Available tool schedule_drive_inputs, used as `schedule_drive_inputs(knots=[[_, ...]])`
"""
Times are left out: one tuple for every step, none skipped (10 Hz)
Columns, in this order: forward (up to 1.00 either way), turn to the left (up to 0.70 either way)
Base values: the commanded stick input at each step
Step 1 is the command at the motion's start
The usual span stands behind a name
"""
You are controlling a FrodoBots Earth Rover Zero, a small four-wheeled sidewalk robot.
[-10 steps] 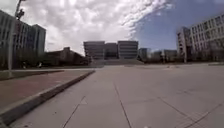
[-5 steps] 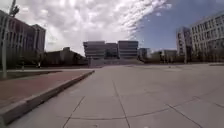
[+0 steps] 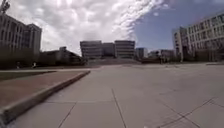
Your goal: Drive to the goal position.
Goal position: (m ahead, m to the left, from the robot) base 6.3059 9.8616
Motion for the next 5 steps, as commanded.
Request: schedule_drive_inputs(knots=[[0.70,0.00],[0.70,0.00],[0.70,0.00],[0.70,0.00],[0.70,0.00]])
